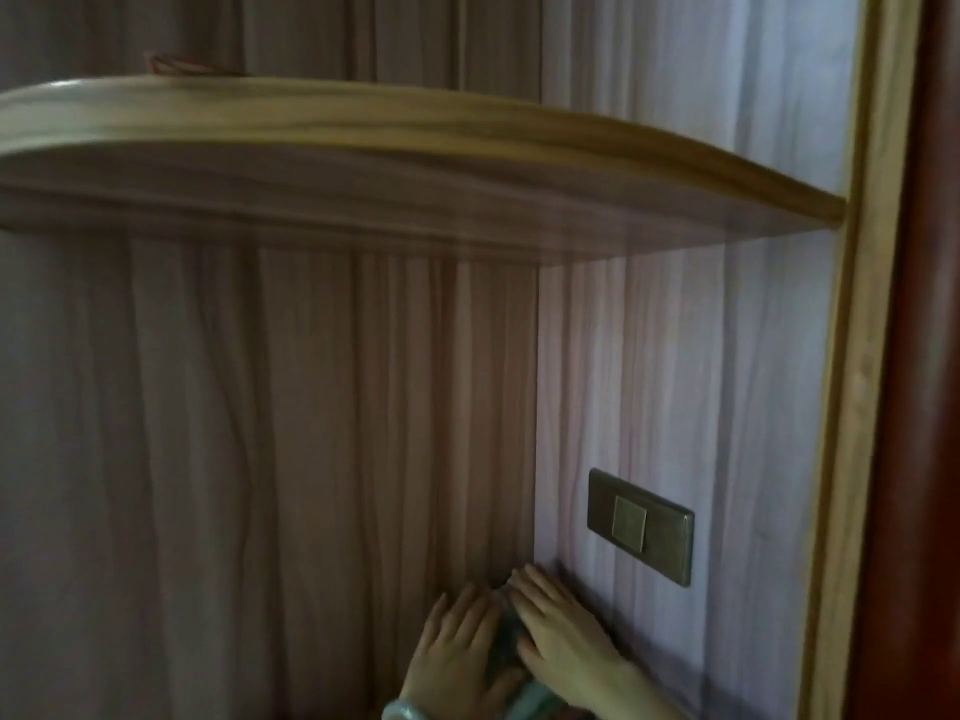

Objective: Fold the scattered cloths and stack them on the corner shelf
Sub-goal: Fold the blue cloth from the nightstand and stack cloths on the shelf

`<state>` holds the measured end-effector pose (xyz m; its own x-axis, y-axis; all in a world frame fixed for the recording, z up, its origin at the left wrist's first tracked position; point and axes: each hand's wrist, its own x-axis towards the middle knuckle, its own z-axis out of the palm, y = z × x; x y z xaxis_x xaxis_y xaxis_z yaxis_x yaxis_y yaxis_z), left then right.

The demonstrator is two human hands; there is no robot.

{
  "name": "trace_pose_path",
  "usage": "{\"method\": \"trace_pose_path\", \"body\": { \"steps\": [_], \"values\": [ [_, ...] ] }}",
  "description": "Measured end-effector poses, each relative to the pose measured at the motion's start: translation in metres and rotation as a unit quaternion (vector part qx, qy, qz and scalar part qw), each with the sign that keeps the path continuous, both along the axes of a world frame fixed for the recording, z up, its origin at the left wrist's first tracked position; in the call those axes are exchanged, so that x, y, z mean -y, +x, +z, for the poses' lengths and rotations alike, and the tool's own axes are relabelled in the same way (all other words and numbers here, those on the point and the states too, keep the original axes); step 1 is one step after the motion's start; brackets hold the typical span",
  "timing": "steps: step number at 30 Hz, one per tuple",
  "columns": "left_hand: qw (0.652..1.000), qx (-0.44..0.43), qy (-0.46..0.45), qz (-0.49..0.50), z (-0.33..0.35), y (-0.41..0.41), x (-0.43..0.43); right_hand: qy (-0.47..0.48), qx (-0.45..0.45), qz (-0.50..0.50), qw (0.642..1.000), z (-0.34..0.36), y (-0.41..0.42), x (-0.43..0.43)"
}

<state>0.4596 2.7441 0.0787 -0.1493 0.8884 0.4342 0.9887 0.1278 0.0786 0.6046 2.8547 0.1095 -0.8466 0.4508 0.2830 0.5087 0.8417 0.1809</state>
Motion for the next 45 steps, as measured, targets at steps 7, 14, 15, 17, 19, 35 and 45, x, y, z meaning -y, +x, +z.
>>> {"method": "trace_pose_path", "body": {
  "steps": [7,14,15,17,19,35,45],
  "values": [
    [0.992,0.006,-0.122,0.015,-0.012,-0.001,0.002,-0.105,0.012,0.003,0.994,-0.016,-0.001,-0.01],
    [0.988,0.041,-0.151,0.013,-0.01,0.003,0.003,-0.107,0.044,-0.004,0.993,-0.027,0.009,0.001],
    [0.989,0.022,-0.146,0.016,-0.011,0.005,0.005,-0.105,0.059,-0.015,0.993,-0.03,0.009,0.003],
    [0.992,-0.022,-0.126,0.002,0.0,0.014,0.014,-0.083,0.077,-0.022,0.993,-0.026,0.009,0.005],
    [0.994,0.027,-0.103,0.01,0.011,0.021,0.027,-0.055,0.075,-0.013,0.996,-0.015,0.007,0.009],
    [0.858,0.373,0.075,0.344,0.032,-0.045,0.262,-0.569,-0.193,0.076,0.796,0.008,-0.079,0.168],
    [0.673,0.631,0.121,0.368,0.001,-0.061,0.285,-0.637,-0.101,-0.023,0.764,-0.006,-0.124,0.199]
  ]
}}
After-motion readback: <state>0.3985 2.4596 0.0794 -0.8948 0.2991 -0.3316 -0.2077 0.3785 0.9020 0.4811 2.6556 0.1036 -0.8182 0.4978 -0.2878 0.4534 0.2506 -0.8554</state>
